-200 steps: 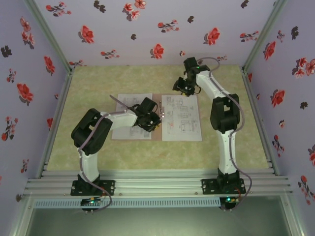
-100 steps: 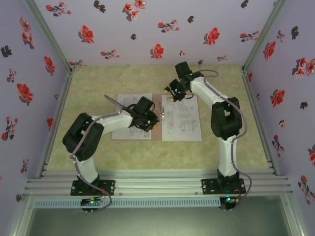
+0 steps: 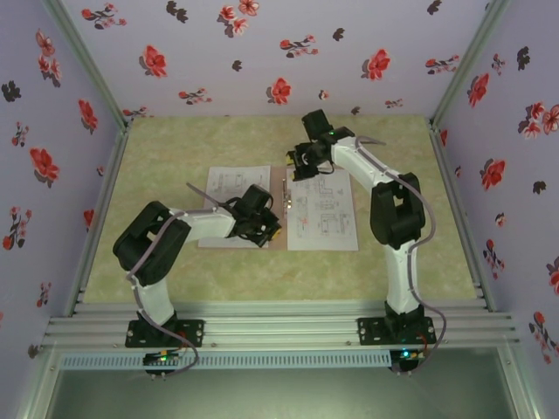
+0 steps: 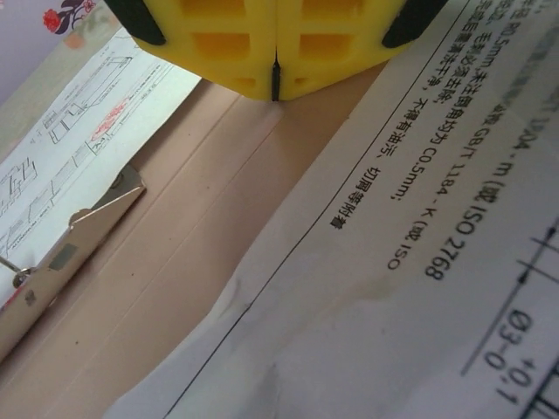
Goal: Put the files into the folder
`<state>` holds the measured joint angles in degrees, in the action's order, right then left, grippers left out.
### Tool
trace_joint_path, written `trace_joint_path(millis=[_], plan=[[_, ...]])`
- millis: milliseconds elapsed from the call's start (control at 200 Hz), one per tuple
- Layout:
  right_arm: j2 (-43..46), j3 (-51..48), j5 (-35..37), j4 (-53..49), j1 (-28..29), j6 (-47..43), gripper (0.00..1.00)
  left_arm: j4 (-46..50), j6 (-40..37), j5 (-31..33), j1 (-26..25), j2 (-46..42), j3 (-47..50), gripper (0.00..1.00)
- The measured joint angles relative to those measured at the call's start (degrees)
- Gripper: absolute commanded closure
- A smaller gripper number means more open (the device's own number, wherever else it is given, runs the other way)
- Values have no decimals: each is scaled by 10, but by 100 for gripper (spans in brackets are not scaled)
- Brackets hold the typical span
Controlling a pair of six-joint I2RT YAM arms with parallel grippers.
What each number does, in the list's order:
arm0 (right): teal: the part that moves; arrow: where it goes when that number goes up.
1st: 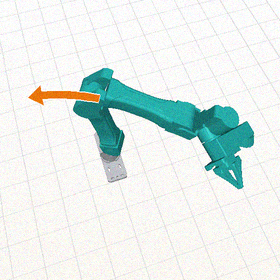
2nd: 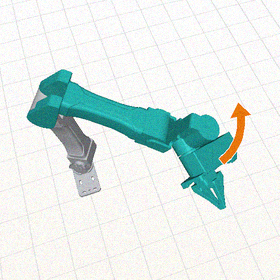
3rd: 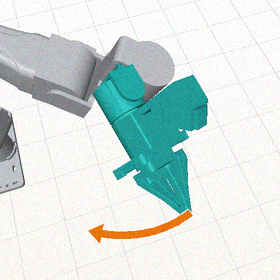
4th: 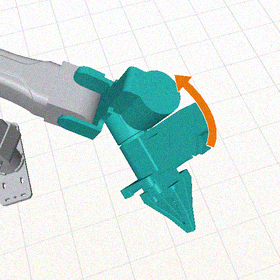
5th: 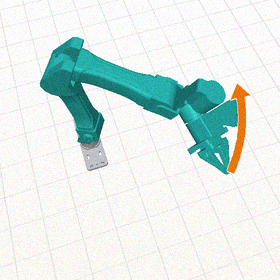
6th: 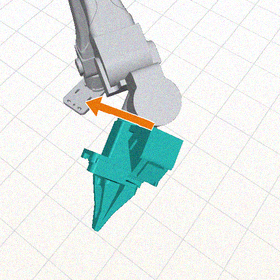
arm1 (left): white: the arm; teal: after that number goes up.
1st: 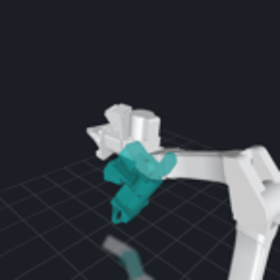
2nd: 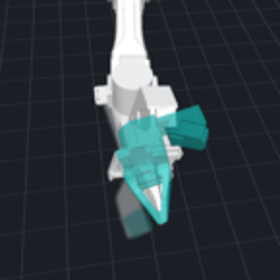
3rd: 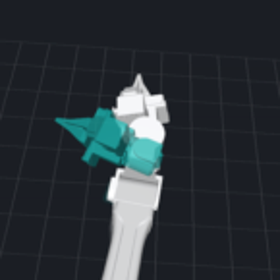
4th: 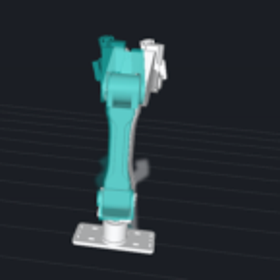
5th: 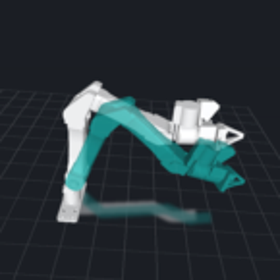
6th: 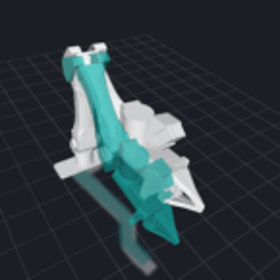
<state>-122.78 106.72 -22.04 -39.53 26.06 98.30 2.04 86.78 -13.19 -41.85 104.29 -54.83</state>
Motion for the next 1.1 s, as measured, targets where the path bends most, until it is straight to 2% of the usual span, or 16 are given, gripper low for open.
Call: trace_joint_path(millis=[430,630,1100], plan=[[-32,13,-10,-8,10,73,66,-12,3,0,0,3,2,100],[-62,13,-14,-8,10,85,67,-14,3,0,0,3,3,100],[-65,13,-21,-4,10,102,68,-14,3,0,0,3,3,100]])
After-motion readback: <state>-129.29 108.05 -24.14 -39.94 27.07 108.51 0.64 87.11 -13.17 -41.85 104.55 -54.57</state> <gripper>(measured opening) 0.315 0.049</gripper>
